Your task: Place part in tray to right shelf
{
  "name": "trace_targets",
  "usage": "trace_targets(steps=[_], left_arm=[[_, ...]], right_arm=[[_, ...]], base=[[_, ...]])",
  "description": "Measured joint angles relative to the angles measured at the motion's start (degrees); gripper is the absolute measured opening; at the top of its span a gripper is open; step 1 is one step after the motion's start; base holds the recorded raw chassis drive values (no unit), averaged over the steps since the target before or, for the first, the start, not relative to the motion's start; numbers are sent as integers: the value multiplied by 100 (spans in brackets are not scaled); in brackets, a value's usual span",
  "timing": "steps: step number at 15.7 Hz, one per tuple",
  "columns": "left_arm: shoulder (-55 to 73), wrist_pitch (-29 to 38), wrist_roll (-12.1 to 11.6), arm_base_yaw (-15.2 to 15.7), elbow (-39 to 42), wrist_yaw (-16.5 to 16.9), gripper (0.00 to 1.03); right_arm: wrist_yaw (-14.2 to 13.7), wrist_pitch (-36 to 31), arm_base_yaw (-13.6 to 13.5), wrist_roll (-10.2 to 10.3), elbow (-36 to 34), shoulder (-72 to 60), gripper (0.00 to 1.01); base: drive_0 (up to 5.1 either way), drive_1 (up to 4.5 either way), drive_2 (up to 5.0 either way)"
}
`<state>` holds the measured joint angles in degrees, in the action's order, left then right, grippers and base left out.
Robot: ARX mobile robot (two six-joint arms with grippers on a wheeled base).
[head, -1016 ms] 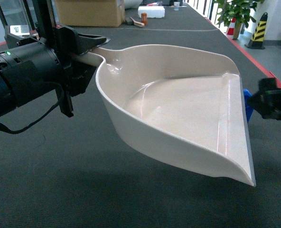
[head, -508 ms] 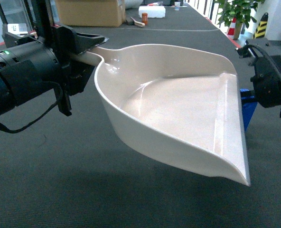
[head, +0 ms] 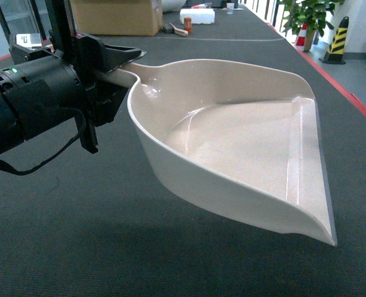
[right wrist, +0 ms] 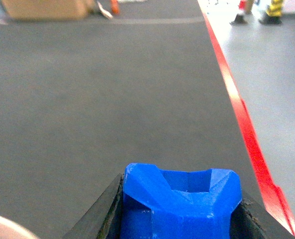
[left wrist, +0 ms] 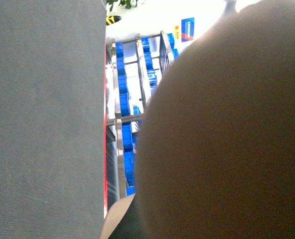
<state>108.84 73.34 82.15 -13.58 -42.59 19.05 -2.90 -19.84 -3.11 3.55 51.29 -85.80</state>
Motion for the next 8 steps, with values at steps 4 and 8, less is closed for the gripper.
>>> trace_targets(steps=[4,8], left_arm=[[0,4,0,-15,0,-2,13],[0,-2,-9,-9,0,2,13]], right_arm=[[767,57,-1272,841,63,527,47],[420,-197,-2199,826,160,-448,66]], base=[[0,0,0],[0,0,0]])
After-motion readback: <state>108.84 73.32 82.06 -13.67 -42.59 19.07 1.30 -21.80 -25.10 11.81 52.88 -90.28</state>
